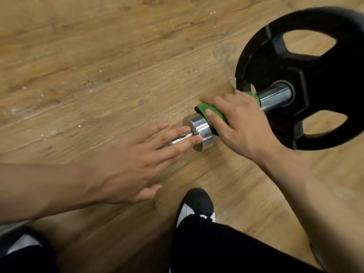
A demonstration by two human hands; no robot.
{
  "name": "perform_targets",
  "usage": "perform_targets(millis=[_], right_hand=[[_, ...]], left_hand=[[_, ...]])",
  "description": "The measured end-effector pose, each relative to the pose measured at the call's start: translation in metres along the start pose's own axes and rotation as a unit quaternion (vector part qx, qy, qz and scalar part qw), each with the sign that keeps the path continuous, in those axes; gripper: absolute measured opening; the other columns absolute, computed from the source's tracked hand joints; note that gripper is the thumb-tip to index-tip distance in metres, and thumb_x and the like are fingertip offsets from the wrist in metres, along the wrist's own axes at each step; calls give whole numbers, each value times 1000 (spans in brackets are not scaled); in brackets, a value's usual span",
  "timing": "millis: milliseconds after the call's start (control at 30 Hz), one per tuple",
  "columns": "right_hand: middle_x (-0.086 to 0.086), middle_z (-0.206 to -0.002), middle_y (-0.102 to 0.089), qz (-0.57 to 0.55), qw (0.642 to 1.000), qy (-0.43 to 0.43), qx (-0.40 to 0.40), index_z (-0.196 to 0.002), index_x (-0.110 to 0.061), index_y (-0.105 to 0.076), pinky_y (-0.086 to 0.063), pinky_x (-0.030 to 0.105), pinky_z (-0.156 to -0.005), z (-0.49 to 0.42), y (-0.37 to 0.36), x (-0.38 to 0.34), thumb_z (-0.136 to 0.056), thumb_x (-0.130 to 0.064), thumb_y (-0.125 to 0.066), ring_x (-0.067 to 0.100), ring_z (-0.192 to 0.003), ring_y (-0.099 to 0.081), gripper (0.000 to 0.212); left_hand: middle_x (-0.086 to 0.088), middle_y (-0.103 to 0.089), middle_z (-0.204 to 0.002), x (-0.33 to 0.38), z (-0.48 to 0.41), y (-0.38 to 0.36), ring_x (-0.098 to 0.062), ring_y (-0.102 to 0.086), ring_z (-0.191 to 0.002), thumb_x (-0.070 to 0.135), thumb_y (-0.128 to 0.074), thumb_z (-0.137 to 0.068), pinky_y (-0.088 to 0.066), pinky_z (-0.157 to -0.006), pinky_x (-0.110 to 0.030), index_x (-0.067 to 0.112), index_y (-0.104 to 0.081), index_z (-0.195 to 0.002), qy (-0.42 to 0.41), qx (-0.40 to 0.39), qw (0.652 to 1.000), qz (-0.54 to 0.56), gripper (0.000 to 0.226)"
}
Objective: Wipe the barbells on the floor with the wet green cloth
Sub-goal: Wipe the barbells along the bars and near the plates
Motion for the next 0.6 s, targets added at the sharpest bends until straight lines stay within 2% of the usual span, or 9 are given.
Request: perform_targets(millis=[67, 100, 233, 300, 333, 400, 467, 533, 600], right_hand=[[5, -104, -74, -27, 999, 33, -34, -133, -21, -67, -43, 38, -93, -2, 3, 7, -106, -45, -42, 26, -95, -64, 44], [9, -106, -75, -25, 999, 9, -30, -132, -18, -68, -40, 35, -91, -2, 10, 26, -104, -42, -43, 28, -95, -64, 44], [20, -102, -72, 74, 981, -180, 17, -122, -14, -70, -38, 46, -102, 5, 24, 83, -98, -43, -38, 40, -98, -60, 50], [19, -89, -68, 92, 982, -155, 63, -106, -11, -71, -43, 49, -93, 6, 12, 48, -97, -41, -40, 39, -90, -60, 44], [14, -84, -66, 71, 989, -104, 81, -102, -13, -70, -44, 48, -88, 7, 6, 22, -98, -38, -43, 37, -85, -60, 38], [4, -88, -67, -6, 998, 21, 59, -115, -17, -71, -45, 45, -87, 14, 0, -15, -106, -33, -42, 29, -86, -62, 34], [4, -99, -69, -39, 995, 90, 33, -133, -14, -66, -46, 46, -90, 23, 3, -4, -110, -34, -41, 26, -91, -63, 39], [11, -110, -68, -29, 993, 56, 103, -137, -8, -62, -44, 51, -97, 38, 14, 37, -109, -30, -42, 32, -101, -63, 41], [16, -122, -66, -24, 979, -27, 200, -137, -4, -59, -40, 57, -107, 54, 22, 67, -108, -26, -40, 37, -116, -61, 41]], left_hand=[[-18, 0, -174, 5, 0, 2, -33, -3, -161, 55, -65, -82, -2, -130, -50, -9, -33, -156, -6, 3, 1000, -15, 103], [-18, -1, -174, 7, 0, 3, -32, -3, -161, 55, -66, -82, -1, -130, -49, -10, -32, -156, -8, 4, 1000, -17, 104], [-19, 1, -173, 11, 2, 4, -32, -4, -161, 56, -66, -83, -2, -130, -49, -10, -31, -156, -12, -1, 1000, -17, 105], [-18, -1, -174, 13, 1, 4, -32, -6, -161, 59, -67, -82, -4, -130, -49, -10, -33, -155, -13, 2, 1000, -10, 106], [-18, -2, -174, 15, 1, 4, -32, -6, -161, 61, -66, -83, -5, -130, -49, -10, -34, -156, -14, 1, 1000, -4, 106], [-18, -2, -174, 16, 1, 4, -32, -5, -161, 65, -62, -85, -5, -129, -49, -8, -31, -157, -14, 1, 1000, 2, 107], [-17, -3, -174, 16, 1, 6, -33, -6, -161, 66, -59, -88, -6, -129, -50, -8, -27, -158, -15, 2, 1000, 11, 107], [-17, -1, -174, 15, 1, 6, -33, -6, -161, 66, -56, -90, -6, -129, -51, -8, -27, -158, -17, 4, 1000, 16, 105], [-16, -1, -174, 14, 2, 7, -33, -5, -161, 67, -54, -91, -7, -129, -51, -9, -27, -158, -15, 7, 1000, 22, 104]])
Point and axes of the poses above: each hand's wrist, its own z-axis away from the middle knuckle, its own y-axis out of the back of the hand, x = y × z, the point moved 10 cm from there along -z, towards the middle knuckle
